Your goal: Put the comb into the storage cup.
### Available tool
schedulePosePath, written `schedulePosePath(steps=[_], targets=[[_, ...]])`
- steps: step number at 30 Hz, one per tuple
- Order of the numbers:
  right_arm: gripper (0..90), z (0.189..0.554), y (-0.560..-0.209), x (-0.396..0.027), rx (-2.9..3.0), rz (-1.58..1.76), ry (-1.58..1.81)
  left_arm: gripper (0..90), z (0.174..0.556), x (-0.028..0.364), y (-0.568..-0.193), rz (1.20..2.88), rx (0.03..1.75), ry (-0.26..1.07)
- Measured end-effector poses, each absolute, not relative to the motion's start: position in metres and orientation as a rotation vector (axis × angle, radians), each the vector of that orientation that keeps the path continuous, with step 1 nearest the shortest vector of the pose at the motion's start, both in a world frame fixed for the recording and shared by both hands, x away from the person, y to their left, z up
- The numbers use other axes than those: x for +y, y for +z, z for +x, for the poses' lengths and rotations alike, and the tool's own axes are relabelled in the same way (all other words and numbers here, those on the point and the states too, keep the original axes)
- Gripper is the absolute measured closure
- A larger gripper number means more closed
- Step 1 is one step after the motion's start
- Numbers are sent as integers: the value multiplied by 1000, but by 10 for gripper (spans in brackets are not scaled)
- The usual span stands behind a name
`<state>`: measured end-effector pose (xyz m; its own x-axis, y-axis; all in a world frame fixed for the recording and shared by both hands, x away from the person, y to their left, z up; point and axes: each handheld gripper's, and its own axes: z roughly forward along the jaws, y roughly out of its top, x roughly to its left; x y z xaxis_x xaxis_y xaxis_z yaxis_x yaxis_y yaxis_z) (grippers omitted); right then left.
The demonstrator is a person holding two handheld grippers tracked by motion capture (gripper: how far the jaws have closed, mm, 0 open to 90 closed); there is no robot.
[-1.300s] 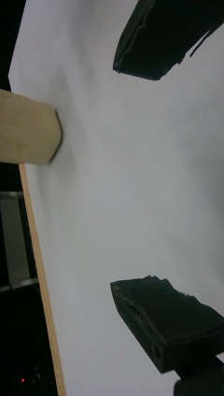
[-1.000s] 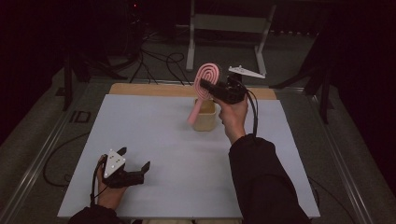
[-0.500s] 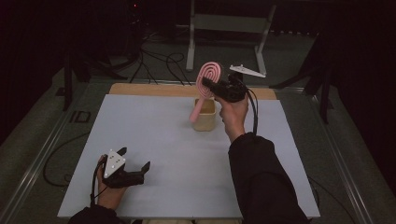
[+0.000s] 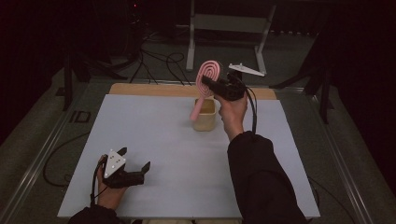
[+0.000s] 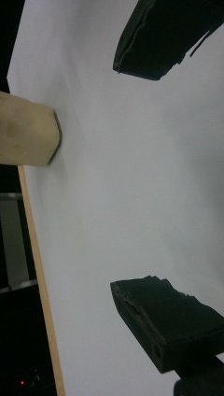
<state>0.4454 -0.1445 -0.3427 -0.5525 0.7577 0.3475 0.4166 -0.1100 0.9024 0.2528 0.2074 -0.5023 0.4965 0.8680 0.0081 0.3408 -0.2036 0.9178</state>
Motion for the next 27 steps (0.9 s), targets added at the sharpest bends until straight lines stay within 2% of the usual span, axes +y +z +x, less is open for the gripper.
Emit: schedulePosePath(steps=[27], targets=[[639,451,-333,-147,1819,1320,1733,2,253,207,-503,1769,1021,680]])
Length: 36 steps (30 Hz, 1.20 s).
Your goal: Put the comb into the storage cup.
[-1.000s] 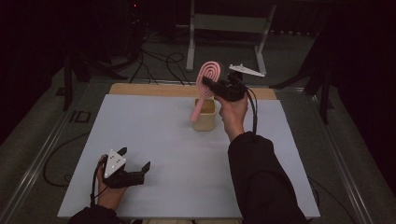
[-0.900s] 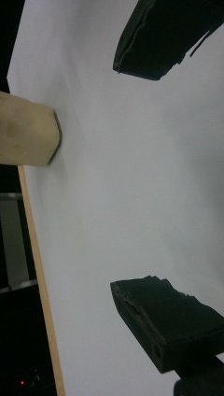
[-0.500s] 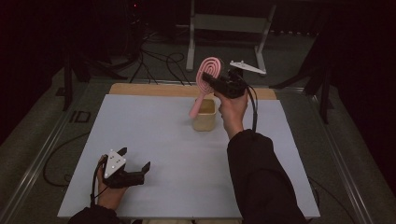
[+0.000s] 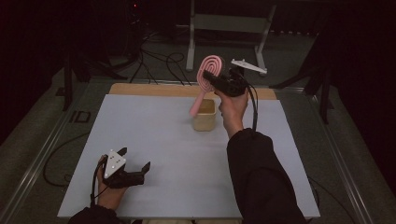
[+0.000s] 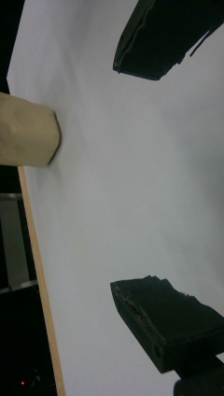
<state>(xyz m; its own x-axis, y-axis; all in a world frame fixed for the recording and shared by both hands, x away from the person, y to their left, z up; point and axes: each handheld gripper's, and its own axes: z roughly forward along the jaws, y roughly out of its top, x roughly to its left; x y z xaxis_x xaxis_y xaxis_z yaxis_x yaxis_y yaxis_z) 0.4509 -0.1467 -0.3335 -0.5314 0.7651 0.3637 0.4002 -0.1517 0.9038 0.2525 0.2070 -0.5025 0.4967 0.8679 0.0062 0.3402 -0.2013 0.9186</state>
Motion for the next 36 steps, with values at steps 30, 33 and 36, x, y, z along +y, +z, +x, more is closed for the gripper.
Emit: schedulePosePath(steps=[30,33,36], targets=[[639,456,-336,-157,1753,1368,1697,2,252,207,-502,1768,1018,679],[639,457,-337,-158,1745,1372,1702,2,252,207,-502,1765,1019,679],[638,457,-338,-159,1741,1375,1701,2,252,207,-502,1764,1018,679]])
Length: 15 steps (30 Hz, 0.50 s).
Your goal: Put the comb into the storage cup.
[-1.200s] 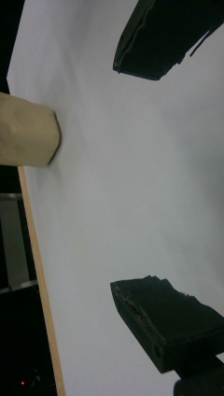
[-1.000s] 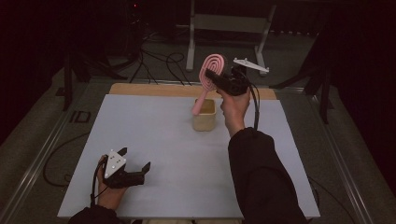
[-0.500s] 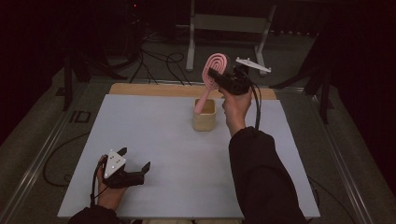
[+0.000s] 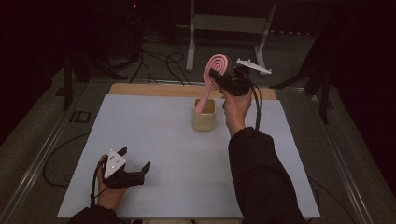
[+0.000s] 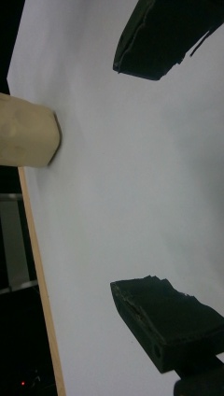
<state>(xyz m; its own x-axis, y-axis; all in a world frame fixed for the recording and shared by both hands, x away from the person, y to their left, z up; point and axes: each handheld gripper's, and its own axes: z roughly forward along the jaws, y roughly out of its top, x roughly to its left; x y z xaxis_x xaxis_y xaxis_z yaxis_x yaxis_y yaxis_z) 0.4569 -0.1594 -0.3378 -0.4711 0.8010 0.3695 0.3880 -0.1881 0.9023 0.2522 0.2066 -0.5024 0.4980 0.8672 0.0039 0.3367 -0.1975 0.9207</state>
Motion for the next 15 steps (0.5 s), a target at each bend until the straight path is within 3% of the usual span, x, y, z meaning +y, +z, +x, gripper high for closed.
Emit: schedulePosePath(steps=[15], targets=[[639,457,-340,-167,1689,1400,1694,2,252,207,-502,1772,1017,680]])
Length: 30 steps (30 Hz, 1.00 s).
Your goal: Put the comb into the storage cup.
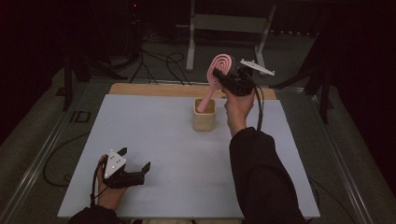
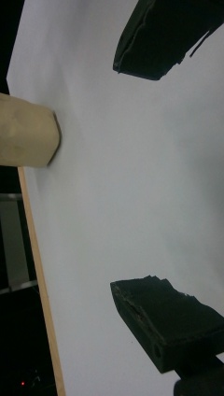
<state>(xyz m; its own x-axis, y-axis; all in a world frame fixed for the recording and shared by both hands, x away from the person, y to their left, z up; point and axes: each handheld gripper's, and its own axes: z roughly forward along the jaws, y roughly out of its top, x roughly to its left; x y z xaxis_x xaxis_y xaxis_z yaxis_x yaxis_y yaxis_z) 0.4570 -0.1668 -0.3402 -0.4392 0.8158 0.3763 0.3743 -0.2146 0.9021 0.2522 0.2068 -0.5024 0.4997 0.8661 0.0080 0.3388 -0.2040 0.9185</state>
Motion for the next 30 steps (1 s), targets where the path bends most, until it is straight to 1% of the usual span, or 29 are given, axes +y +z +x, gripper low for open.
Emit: schedulePosePath(steps=[16,30], targets=[[638,459,-354,-164,1698,1429,1679,2,252,206,-503,1775,1018,680],[636,461,-376,-158,1738,1455,1662,2,252,207,-503,1778,1018,685]])
